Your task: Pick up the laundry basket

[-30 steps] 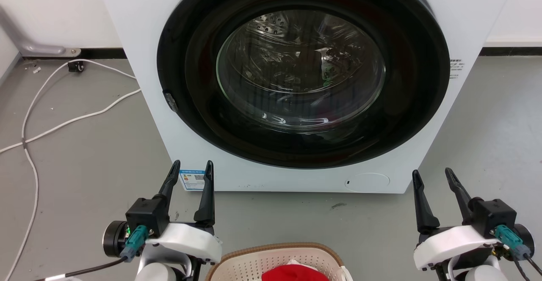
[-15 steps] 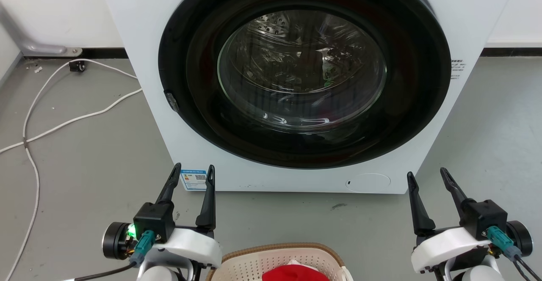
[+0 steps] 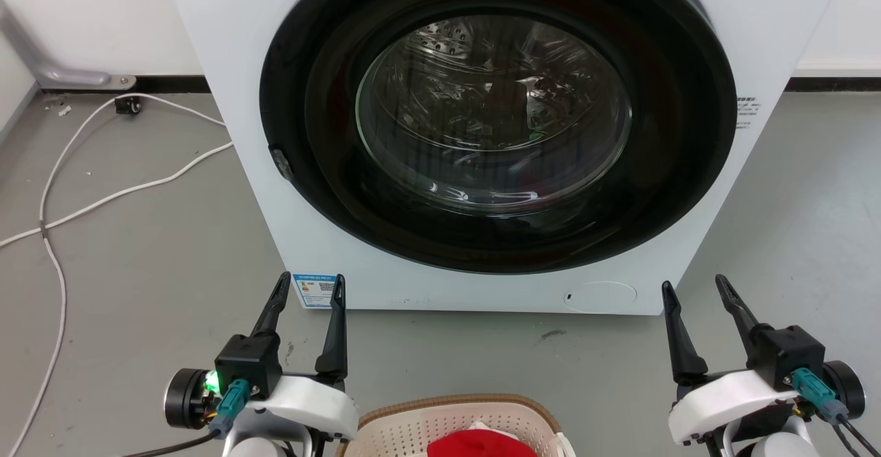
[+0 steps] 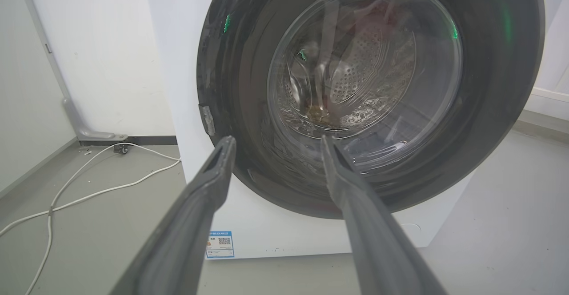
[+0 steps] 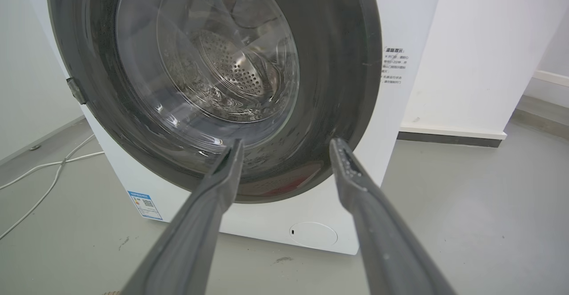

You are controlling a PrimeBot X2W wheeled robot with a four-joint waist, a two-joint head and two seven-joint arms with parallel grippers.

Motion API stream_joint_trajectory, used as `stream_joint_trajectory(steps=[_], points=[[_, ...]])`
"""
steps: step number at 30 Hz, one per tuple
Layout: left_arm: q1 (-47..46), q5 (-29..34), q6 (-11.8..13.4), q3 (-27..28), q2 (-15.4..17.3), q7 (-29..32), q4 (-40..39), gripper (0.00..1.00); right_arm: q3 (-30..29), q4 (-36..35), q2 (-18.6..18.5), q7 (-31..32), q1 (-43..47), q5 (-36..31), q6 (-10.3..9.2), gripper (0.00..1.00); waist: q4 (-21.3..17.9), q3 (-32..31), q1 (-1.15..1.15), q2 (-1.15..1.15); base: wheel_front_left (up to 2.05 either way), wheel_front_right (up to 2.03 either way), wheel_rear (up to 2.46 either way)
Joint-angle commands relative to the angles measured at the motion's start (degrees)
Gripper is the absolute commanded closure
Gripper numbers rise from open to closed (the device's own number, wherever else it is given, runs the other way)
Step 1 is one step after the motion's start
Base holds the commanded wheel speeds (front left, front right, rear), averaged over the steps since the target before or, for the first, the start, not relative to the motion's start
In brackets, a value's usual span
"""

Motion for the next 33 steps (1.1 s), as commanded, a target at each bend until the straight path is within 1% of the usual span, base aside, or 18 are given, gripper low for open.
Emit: stream_joint_trajectory(steps=[1,12,16,24,33], points=[[0.5,0.1,0.2,0.0,-0.1,-0.3,0.0,0.00,0.0,0.2,0.2,0.0,-0.7,0.5,-0.02,0.00,0.0,0.0,0.00,0.00,0.00,0.00,0.00],[0.1,0.8,0.3,0.0,-0.1,-0.3,0.3,0.00,0.1,0.8,0.2,0.3,-1.2,0.8,-0.02,0.00,0.0,0.5,0.00,0.00,0.00,0.00,0.00],[-0.8,1.5,0.9,0.3,-0.1,-0.2,1.7,0.00,0.7,1.5,0.2,1.1,-1.5,0.9,-0.02,0.00,0.0,1.8,0.00,0.00,0.00,0.00,0.00],[-2.9,0.4,1.9,0.7,-0.1,-0.2,9.0,0.00,3.4,6.0,0.2,4.4,-3.8,1.7,-0.02,0.00,-0.1,6.2,0.00,0.00,0.00,0.00,0.00],[-4.9,-1.4,0.7,1.6,0.0,-0.2,19.7,0.00,7.8,15.5,0.2,5.4,-7.4,4.8,-0.02,0.00,-0.2,11.1,0.00,0.00,0.00,0.00,0.00]])
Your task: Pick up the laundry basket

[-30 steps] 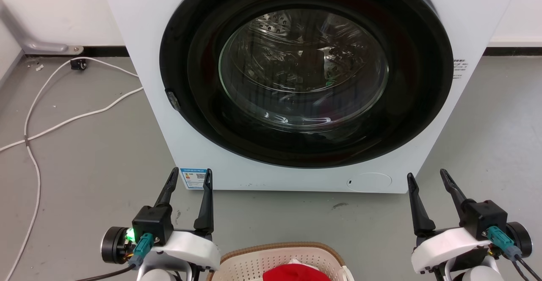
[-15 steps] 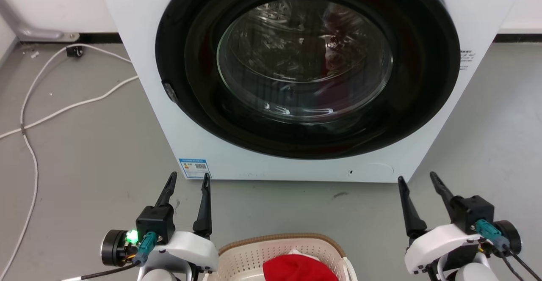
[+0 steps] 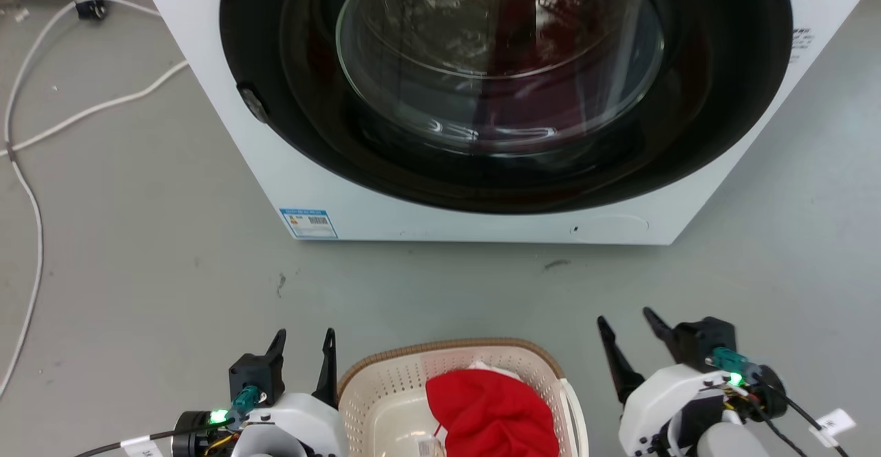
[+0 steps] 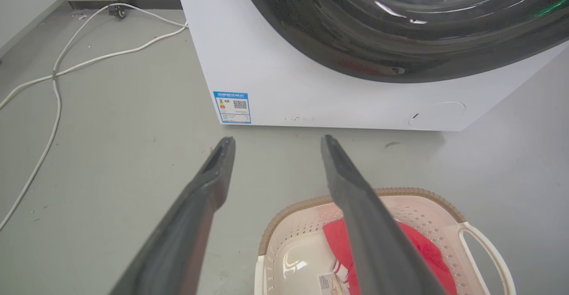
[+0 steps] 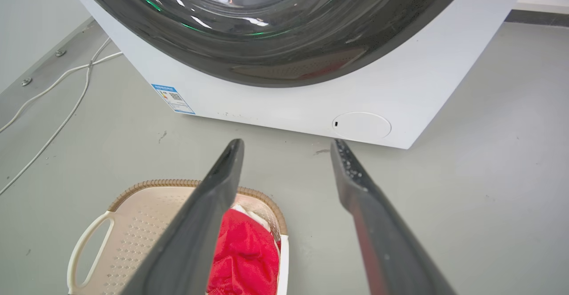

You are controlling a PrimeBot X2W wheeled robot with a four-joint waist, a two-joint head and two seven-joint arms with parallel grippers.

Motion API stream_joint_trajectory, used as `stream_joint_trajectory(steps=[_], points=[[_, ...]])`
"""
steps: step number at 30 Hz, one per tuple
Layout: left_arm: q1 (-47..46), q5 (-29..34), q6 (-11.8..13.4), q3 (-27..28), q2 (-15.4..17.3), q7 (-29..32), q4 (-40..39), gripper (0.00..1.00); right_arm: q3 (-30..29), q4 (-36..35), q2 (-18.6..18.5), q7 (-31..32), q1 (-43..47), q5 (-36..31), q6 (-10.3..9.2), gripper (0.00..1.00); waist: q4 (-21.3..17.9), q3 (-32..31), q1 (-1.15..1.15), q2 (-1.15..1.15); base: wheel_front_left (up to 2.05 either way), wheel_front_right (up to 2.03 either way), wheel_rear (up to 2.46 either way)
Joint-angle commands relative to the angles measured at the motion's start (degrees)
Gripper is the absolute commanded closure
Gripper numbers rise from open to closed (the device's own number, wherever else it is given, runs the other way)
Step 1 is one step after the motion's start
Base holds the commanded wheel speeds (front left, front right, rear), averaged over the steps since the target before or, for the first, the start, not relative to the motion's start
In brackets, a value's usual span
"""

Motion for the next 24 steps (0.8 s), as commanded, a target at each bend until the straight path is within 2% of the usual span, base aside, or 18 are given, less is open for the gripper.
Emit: stream_joint_trajectory(steps=[1,10,17,24], points=[[-1.2,-0.4,-0.4,0.3,0.0,-0.1,1.6,0.00,1.0,1.7,0.2,0.1,-1.5,1.1,-0.02,0.00,-0.2,1.4,-0.01,0.00,0.00,0.00,0.00],[-5.6,-3.5,-3.4,1.6,0.2,-0.1,15.8,0.00,8.4,14.7,0.1,2.0,-8.3,7.6,-0.02,0.00,-1.6,6.4,-0.01,0.00,0.00,0.00,0.00],[-10.3,-4.5,-4.5,1.6,1.3,0.7,27.4,0.00,16.0,23.8,0.1,3.6,-13.5,14.1,-0.02,0.00,-3.2,10.3,-0.01,0.00,0.00,0.00,0.00],[-14.2,-5.9,-5.2,1.9,3.2,1.9,34.5,0.00,23.8,28.5,0.1,4.9,-17.7,20.5,-0.02,0.00,-5.7,14.6,-0.01,0.00,0.00,0.00,0.00]])
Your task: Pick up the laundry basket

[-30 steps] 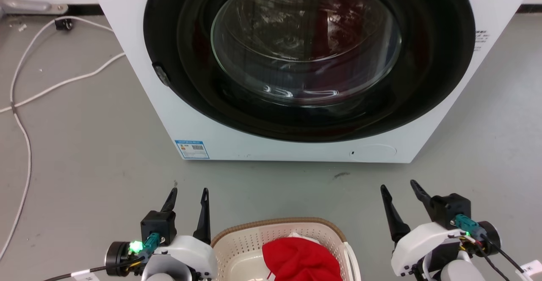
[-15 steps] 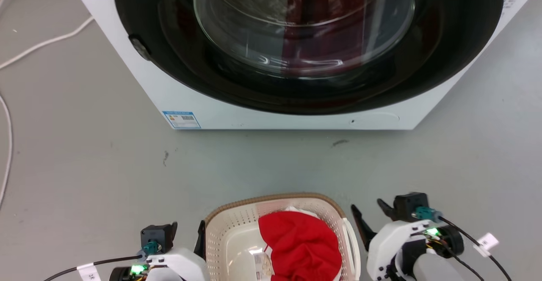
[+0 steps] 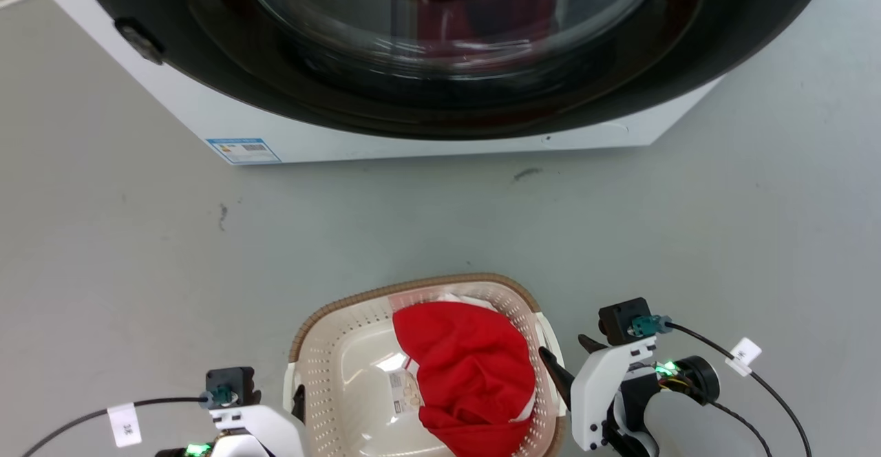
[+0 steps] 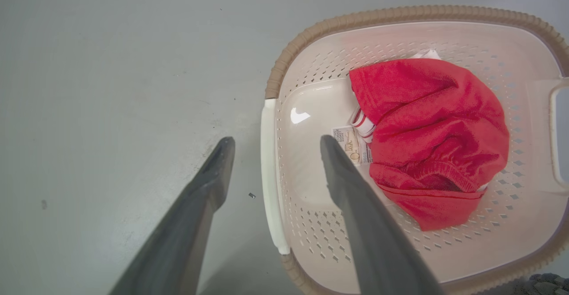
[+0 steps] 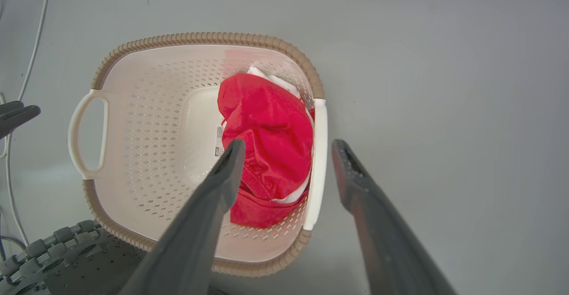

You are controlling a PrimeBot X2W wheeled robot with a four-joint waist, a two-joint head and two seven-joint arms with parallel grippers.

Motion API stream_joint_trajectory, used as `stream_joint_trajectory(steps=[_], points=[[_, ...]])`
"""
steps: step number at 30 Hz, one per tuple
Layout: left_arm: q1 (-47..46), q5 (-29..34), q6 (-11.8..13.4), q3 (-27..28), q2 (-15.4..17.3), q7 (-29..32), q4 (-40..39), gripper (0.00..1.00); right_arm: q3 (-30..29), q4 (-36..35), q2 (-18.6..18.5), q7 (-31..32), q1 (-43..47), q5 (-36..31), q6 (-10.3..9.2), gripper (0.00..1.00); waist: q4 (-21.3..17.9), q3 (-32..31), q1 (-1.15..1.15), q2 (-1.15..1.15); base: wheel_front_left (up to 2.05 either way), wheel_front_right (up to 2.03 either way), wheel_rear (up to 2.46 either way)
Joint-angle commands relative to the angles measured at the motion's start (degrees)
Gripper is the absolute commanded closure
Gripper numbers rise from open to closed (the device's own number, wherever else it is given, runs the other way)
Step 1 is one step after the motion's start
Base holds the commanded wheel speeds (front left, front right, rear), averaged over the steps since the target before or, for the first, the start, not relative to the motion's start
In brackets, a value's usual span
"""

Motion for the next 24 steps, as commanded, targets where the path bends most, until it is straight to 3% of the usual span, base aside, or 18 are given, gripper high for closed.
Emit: stream_joint_trajectory(steps=[1,14,24], points=[[-1.7,-0.3,-0.2,0.1,0.6,0.1,1.1,0.00,1.6,0.8,0.1,0.2,-1.6,1.4,-0.02,0.00,-1.4,2.1,-0.01,0.00,0.00,0.00,0.00],[-9.2,-1.3,-0.3,-0.7,2.1,3.5,5.7,0.00,9.9,6.9,0.1,1.7,-10.5,7.6,-0.02,0.00,-1.3,10.9,-0.01,0.00,0.00,0.00,0.00],[-12.7,-1.7,-0.3,-1.6,2.3,5.7,6.8,0.00,12.0,11.3,0.1,1.2,-15.4,8.2,-0.02,0.00,-0.4,15.7,-0.01,0.00,0.00,0.00,0.00]])
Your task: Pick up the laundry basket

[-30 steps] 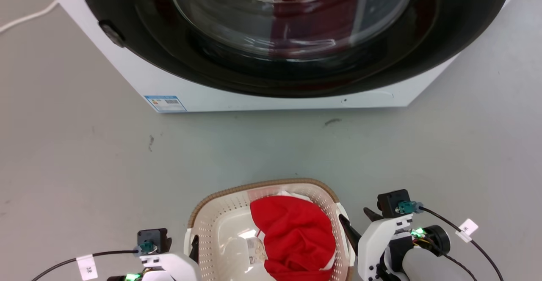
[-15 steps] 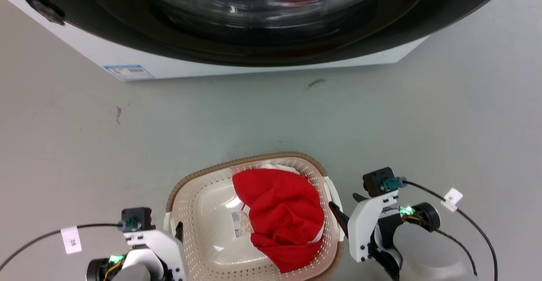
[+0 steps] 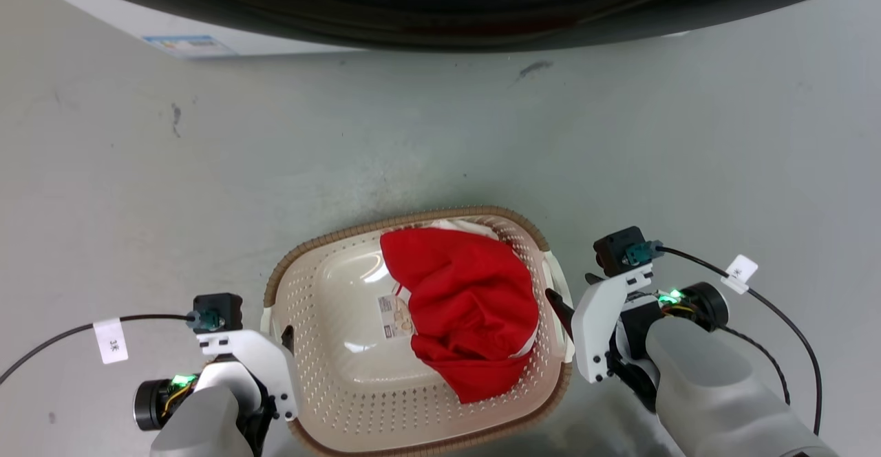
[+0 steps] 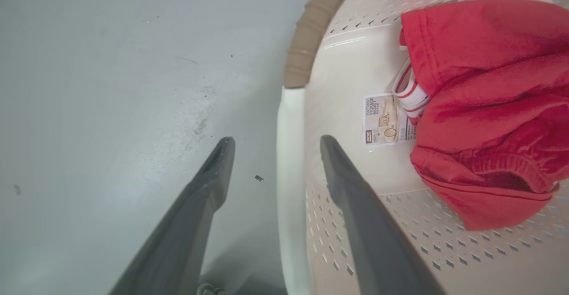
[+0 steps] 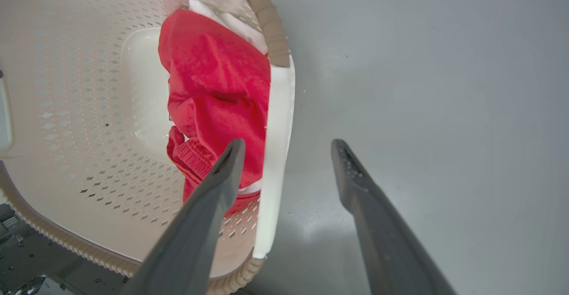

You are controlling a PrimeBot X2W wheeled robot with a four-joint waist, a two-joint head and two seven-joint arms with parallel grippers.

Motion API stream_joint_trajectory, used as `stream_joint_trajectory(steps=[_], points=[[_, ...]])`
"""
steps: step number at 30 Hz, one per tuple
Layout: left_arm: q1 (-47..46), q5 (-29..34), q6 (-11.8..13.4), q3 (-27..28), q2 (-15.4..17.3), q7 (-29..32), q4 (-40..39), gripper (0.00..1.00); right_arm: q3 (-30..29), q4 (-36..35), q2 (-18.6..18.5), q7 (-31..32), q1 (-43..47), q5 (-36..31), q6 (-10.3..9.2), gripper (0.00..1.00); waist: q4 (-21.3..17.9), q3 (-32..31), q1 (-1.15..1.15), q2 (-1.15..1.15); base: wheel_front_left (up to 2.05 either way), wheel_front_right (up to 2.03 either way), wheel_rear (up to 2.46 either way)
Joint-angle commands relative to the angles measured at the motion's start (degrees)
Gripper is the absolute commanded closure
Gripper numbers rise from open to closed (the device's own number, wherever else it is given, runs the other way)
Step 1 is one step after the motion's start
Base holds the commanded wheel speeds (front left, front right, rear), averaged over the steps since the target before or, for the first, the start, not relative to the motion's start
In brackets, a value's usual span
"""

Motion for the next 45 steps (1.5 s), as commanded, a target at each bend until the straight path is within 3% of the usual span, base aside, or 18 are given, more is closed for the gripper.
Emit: stream_joint_trajectory(steps=[1,22,23,24,25,37,45], points=[[-1.0,-0.4,0.1,-0.2,0.0,0.0,0.1,0.00,0.4,0.3,0.1,-0.1,-1.3,0.3,-0.02,0.00,0.3,1.1,-0.01,0.00,0.00,0.00,0.00],[-6.9,-1.4,-0.2,-2.1,-0.2,0.6,0.8,0.00,1.9,2.9,0.1,-0.7,-7.0,2.6,-0.02,0.00,1.2,9.3,-0.01,0.00,0.00,0.00,0.00],[-7.1,-1.6,-0.3,-2.2,-0.4,0.9,0.8,0.00,1.8,3.0,0.1,-0.6,-7.0,2.8,-0.02,0.50,1.2,9.4,-0.01,0.00,0.00,0.00,0.00],[-7.3,-1.7,-0.3,-2.3,-0.5,1.0,0.8,0.39,1.8,3.1,0.1,-0.5,-6.9,3.1,-0.02,0.50,1.4,9.5,-0.01,0.00,0.00,0.00,0.00],[-7.5,-1.7,-0.3,-2.4,-0.5,0.6,0.8,1.00,2.0,3.1,0.1,-0.4,-6.9,3.2,-0.03,1.00,1.5,9.6,-0.01,0.00,0.00,0.00,0.00],[-6.4,-3.2,-0.9,-3.0,-1.1,1.3,1.0,1.00,3.9,2.8,-0.2,0.9,-5.7,5.4,-0.03,1.00,2.1,8.3,-0.01,0.00,0.00,0.00,0.00],[-4.4,-4.5,-1.2,-3.7,-2.6,5.3,1.1,1.00,5.3,2.4,-0.1,3.8,-3.4,7.6,-0.02,1.00,2.8,2.8,-0.01,0.00,0.00,0.00,0.00]])
